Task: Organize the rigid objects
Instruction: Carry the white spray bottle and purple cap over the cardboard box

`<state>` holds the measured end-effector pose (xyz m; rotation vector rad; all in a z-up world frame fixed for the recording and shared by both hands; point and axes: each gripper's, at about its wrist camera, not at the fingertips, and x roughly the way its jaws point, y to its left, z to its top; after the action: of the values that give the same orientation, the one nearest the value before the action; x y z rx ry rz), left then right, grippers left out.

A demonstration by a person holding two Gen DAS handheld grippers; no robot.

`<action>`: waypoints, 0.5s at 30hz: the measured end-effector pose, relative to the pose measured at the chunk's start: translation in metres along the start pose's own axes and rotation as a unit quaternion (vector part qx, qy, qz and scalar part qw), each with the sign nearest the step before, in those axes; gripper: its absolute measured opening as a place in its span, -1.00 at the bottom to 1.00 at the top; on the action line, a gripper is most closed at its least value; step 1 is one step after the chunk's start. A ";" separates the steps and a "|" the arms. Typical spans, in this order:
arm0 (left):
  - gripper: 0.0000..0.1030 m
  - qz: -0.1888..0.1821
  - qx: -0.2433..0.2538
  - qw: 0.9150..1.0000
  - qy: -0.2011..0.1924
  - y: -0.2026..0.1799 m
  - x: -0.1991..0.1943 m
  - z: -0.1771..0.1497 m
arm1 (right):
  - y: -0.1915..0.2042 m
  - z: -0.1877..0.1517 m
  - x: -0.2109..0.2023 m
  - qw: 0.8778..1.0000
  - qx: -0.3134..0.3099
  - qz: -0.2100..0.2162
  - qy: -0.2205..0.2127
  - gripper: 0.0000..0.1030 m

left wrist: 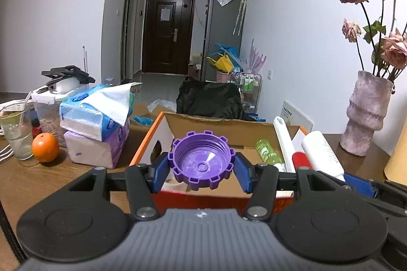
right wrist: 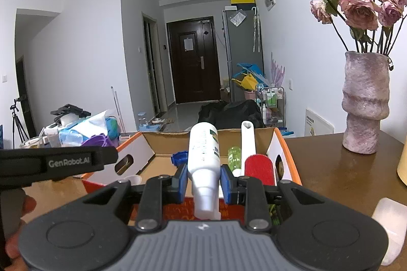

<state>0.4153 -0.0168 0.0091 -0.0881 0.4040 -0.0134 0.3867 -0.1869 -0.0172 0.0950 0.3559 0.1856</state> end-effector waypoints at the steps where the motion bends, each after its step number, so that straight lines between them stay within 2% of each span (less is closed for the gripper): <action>1: 0.08 0.000 0.001 1.000 -0.001 -0.001 0.003 0.001 | 0.000 0.001 0.003 1.000 0.001 -0.001 0.000 -0.49; 15: 0.08 0.008 -0.002 1.000 -0.002 -0.008 0.044 0.017 | -0.004 0.016 0.046 1.000 0.011 -0.004 0.002 -0.49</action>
<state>0.4623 -0.0249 0.0077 -0.0886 0.4005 0.0026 0.4358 -0.1823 -0.0181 0.1142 0.3627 0.1734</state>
